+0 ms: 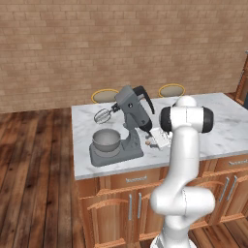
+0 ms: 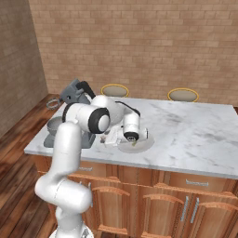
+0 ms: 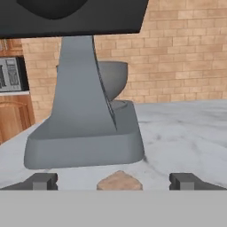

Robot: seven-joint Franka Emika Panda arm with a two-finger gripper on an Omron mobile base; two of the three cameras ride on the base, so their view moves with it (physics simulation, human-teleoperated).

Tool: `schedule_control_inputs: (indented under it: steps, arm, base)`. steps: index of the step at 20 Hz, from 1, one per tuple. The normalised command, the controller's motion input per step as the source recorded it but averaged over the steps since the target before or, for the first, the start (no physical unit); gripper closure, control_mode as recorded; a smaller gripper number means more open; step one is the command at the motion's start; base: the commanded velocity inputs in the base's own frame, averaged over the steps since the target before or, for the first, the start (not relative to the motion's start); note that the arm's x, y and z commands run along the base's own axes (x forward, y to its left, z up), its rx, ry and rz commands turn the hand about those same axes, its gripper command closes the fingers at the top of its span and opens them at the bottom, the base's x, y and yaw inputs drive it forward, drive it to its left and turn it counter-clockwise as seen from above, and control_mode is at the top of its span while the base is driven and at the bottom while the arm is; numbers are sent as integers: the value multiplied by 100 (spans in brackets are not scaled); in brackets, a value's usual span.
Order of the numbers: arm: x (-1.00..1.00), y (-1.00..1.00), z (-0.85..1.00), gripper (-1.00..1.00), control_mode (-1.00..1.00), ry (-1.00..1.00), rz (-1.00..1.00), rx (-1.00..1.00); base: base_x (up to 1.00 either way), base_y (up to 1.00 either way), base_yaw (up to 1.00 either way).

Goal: Add butter and sugar cubes to the stand mixer bowl and then turn on the stand mixer to begin making frosting.

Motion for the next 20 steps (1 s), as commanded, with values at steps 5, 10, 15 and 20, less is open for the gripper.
schedule_control_inputs:
  steps: [5,10,15,20]
  arm:
    - [10,21,-6,-100,-100,0,0,0]
    - [0,11,-6,-100,-100,0,0,-2]
    - [0,0,-19,-100,-100,0,0,-8]
    - [0,0,-34,100,-100,0,0,-11]
  base:
    - [0,0,0]
    - [0,0,0]
    - [0,0,0]
    - [0,0,0]
